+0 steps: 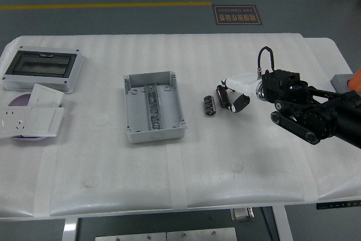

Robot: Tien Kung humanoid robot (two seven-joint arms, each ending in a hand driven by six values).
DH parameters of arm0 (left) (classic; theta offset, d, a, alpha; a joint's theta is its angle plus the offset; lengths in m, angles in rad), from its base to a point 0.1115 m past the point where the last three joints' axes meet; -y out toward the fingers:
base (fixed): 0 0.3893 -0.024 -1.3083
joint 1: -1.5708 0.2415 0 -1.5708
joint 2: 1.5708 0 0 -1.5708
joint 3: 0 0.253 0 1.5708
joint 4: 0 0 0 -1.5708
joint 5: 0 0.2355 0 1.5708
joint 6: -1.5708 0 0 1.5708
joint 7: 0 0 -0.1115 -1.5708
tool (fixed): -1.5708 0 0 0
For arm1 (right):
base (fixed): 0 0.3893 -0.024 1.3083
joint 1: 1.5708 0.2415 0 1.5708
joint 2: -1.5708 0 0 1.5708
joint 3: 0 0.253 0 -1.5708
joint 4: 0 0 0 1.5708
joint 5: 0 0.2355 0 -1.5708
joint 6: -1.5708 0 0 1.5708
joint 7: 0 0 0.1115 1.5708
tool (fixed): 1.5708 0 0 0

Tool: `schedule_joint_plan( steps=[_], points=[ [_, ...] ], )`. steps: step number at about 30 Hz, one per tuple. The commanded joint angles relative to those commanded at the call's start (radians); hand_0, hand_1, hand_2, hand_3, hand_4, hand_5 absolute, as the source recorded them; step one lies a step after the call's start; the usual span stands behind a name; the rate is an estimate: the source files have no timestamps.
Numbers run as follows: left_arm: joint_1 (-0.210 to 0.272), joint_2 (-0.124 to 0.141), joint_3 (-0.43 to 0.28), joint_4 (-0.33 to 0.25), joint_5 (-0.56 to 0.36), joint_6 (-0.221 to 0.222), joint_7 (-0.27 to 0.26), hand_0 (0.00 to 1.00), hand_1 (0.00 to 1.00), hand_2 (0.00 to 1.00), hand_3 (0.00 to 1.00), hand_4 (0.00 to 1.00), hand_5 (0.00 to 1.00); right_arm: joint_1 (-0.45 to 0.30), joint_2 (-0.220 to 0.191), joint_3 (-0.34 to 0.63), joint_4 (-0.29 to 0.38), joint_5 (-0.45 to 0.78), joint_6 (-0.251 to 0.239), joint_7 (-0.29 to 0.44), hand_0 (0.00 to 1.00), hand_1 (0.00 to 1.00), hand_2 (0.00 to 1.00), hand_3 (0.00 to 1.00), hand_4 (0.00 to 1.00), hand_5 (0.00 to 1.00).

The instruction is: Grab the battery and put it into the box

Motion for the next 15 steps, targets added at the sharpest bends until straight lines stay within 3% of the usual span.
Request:
schedule_joint_plan(
  steps=[3, 10, 15],
  points=[
    [0.000, 0.000, 0.000, 0.000, -0.001, 0.003, -0.002, 0.672, 0.666, 0.500, 0.534, 0.418, 0.395, 0.011, -0.014, -0.026, 0.022, 0.027, -0.038, -0.006, 0.823, 0.682, 0.704, 0.733, 0.366, 0.121],
    [0.001, 0.001, 0.002, 0.000, -0.003, 0.011, -0.010, 0.672, 0.666, 0.500, 0.534, 0.418, 0.395, 0.037, -0.058, -0.128, 0.103, 0.141, -0.188, -0.020, 0.821, 0.676, 0.695, 0.726, 0.371, 0.127],
    [0.002, 0.000, 0.003, 0.000, -0.005, 0.012, -0.011, 0.672, 0.666, 0.500, 0.536, 0.418, 0.397, 0.025, -0.082, -0.050, 0.187, 0.137, -0.258, -0.033, 0.813, 0.672, 0.689, 0.720, 0.374, 0.130]
  ],
)
